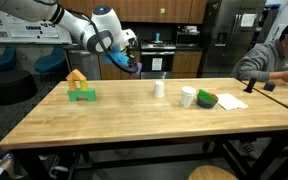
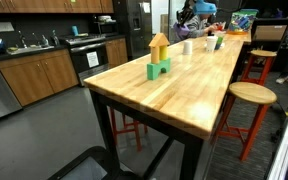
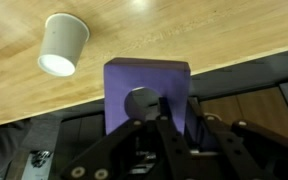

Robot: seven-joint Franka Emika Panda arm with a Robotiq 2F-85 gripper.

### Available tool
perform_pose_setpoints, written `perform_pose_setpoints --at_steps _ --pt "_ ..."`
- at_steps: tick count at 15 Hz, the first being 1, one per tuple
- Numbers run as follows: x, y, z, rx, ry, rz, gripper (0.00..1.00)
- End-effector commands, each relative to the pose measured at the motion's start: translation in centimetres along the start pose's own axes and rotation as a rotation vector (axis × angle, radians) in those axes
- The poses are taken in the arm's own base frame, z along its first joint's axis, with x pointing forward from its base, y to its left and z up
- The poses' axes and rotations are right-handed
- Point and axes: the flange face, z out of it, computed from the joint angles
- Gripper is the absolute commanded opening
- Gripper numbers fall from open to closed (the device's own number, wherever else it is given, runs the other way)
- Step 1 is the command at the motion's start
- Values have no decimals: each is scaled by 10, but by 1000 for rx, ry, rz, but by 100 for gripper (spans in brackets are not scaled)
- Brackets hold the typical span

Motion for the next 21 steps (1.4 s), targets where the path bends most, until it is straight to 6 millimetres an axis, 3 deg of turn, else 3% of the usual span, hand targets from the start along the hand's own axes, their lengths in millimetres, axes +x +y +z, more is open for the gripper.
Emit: perform_pose_setpoints --at_steps 1,8,13,18,21 --pt "-15 1 -32 -89 58 16 5" --pt "-56 -2 -37 -100 6 -5 5" --pt "-81 -35 -39 -91 99 151 5" --pt "-116 -82 -6 -52 87 240 5" --pt "-138 -92 9 -50 36 273 5"
